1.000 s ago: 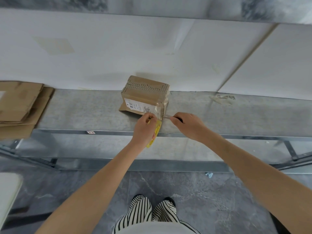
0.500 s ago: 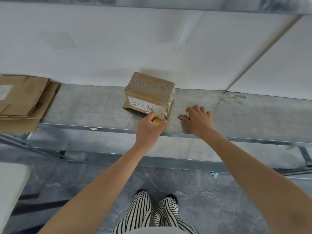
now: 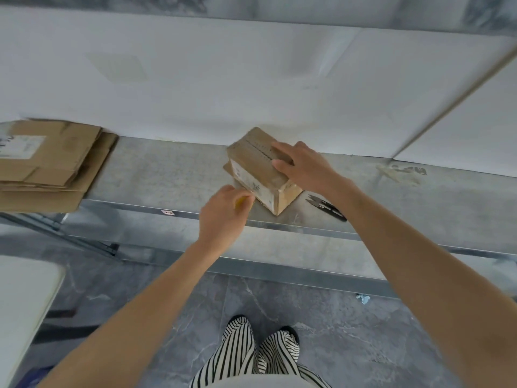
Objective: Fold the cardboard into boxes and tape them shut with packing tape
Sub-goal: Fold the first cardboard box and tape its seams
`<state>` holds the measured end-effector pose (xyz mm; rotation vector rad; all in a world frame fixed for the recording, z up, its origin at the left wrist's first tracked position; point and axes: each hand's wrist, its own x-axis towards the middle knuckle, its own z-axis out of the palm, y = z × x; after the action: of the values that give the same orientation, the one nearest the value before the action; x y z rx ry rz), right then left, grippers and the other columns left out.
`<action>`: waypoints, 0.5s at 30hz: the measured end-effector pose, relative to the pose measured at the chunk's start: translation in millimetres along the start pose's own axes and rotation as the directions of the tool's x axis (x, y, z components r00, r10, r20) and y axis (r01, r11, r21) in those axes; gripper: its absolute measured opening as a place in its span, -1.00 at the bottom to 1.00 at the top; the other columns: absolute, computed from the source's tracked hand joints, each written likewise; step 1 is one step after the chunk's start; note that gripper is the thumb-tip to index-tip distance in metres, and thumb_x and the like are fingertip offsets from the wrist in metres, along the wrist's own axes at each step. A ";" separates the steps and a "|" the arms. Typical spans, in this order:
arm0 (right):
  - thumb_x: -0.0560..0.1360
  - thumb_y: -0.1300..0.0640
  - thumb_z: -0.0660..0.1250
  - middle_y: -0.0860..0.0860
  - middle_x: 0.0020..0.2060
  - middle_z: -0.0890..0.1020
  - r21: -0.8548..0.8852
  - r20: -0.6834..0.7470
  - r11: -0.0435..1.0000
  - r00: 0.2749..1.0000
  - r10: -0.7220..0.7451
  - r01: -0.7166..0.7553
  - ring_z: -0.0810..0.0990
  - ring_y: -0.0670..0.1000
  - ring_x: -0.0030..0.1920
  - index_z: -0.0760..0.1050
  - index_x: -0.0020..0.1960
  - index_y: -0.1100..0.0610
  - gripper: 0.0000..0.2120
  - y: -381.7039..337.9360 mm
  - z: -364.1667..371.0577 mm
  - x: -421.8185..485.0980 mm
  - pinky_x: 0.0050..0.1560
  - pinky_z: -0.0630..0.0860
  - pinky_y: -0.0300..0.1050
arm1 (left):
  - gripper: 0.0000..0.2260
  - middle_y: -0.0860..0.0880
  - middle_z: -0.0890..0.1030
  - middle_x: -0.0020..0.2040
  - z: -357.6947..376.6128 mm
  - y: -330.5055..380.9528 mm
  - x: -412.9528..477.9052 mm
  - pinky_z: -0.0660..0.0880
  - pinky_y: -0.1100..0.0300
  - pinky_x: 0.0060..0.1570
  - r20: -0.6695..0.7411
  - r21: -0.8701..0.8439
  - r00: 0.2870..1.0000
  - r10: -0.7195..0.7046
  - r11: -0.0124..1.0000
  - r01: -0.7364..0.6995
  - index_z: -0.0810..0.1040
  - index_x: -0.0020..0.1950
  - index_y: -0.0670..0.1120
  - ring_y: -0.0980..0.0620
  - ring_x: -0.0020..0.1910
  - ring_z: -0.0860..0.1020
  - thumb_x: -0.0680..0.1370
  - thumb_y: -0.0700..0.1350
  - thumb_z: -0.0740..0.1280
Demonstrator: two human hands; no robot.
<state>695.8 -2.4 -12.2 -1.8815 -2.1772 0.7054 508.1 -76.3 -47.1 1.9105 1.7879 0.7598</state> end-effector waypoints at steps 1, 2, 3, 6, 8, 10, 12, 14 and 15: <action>0.60 -0.15 0.08 0.08 0.16 0.39 -0.014 0.009 1.000 1.000 0.017 -0.017 0.49 0.10 0.03 0.15 0.47 -0.17 -0.55 -0.7 -0.4 -1.4 0.02 0.46 -0.01 | -0.85 0.05 0.54 -0.09 -4.0 -4.6 2.7 0.30 0.19 -0.24 -0.009 0.074 0.999 0.041 0.996 -0.040 0.65 -0.03 0.01 0.03 -0.20 0.50 0.57 -0.07 0.27; 0.60 -0.17 0.07 0.08 0.15 0.38 -0.023 0.013 0.999 1.000 0.027 -0.027 0.50 0.10 0.00 0.14 0.47 -0.17 -0.54 -1.1 -0.3 -2.5 -0.01 0.47 -0.01 | -0.85 0.03 0.56 -0.07 -7.8 -10.4 5.1 0.29 0.20 -0.24 -0.009 0.131 0.998 0.070 0.989 -0.068 0.65 -0.03 0.00 -0.01 -0.19 0.52 0.58 -0.08 0.27; 0.60 -0.17 0.07 0.08 0.15 0.37 -0.024 0.014 0.999 0.999 0.035 -0.034 0.50 0.09 -0.03 0.13 0.47 -0.17 -0.54 -1.6 -0.5 -3.9 -0.02 0.49 0.00 | -0.84 0.02 0.57 -0.04 -11.5 -17.8 7.4 0.29 0.20 -0.23 -0.008 0.168 0.997 0.071 0.983 -0.069 0.65 -0.02 0.00 -0.03 -0.17 0.54 0.58 -0.08 0.26; 0.59 -0.18 0.06 0.09 0.17 0.37 -0.011 -0.001 0.998 0.998 0.057 -0.057 0.48 0.07 -0.06 0.12 0.47 -0.18 -0.54 -2.4 0.9 -7.4 -0.02 0.51 0.01 | -0.85 -0.05 0.57 -0.01 -27.9 -47.2 14.6 0.32 0.17 -0.21 -0.049 0.233 0.998 0.041 0.972 -0.029 0.64 -0.02 -0.05 -0.13 -0.14 0.56 0.58 -0.12 0.27; 0.59 -0.18 0.06 0.11 0.18 0.37 -0.009 -0.009 0.997 0.997 0.079 -0.080 0.47 0.07 -0.08 0.12 0.47 -0.16 -0.53 -5.2 3.2 -8.8 -0.07 0.49 -0.02 | -0.87 -0.13 0.57 -0.05 -38.2 -65.6 21.4 0.36 0.13 -0.26 -0.112 0.306 0.988 0.109 0.949 -0.070 0.64 -0.07 -0.12 -0.20 -0.22 0.56 0.56 -0.17 0.28; 0.59 -0.18 0.07 0.13 0.19 0.37 0.014 -0.024 0.994 0.993 0.113 -0.113 0.47 0.11 -0.06 0.13 0.47 -0.13 -0.53 -11.7 6.9 -10.8 -0.09 0.43 -0.06 | -0.86 -0.19 0.58 -0.06 -43.2 -81.0 31.0 0.44 0.05 -0.36 -0.125 0.398 0.976 0.178 0.910 -0.115 0.63 -0.02 -0.17 -0.24 -0.30 0.56 0.54 -0.18 0.28; 0.59 -0.19 0.08 0.16 0.20 0.37 0.031 -0.054 0.989 0.988 0.148 -0.146 0.49 0.20 0.04 0.13 0.47 -0.10 -0.51 -19.4 14.0 -12.4 -0.06 0.38 -0.06 | -0.78 -0.25 0.55 0.03 -43.2 -92.6 41.4 0.48 -0.03 -0.44 -0.043 0.446 0.983 0.180 0.884 -0.142 0.57 0.15 -0.22 -0.29 -0.33 0.55 0.54 -0.21 0.27; 0.58 -0.20 0.09 0.18 0.19 0.38 0.049 -0.090 0.983 0.979 0.183 -0.179 0.49 0.25 0.09 0.14 0.47 -0.07 -0.49 -26.9 22.1 -13.7 -0.05 0.36 -0.05 | -0.66 -0.29 0.50 0.10 -41.1 -101.8 51.1 0.47 -0.05 -0.47 0.043 0.468 0.988 0.151 0.870 -0.154 0.45 0.32 -0.25 -0.33 -0.32 0.54 0.54 -0.27 0.27; 0.58 -0.20 0.10 0.17 0.17 0.38 0.060 -0.105 0.980 0.975 0.195 -0.189 0.49 0.25 0.08 0.14 0.47 -0.05 -0.49 -29.6 25.7 -14.1 -0.06 0.36 -0.05 | -0.58 -0.29 0.50 0.12 -39.8 -106.4 55.0 0.43 -0.02 -0.46 0.075 0.483 0.987 0.140 0.861 -0.159 0.37 0.40 -0.25 -0.33 -0.30 0.54 0.53 -0.29 0.27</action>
<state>661.2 -24.7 -18.6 -2.0720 -1.9121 0.6635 402.4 -14.6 -78.1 2.3875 1.9599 0.3260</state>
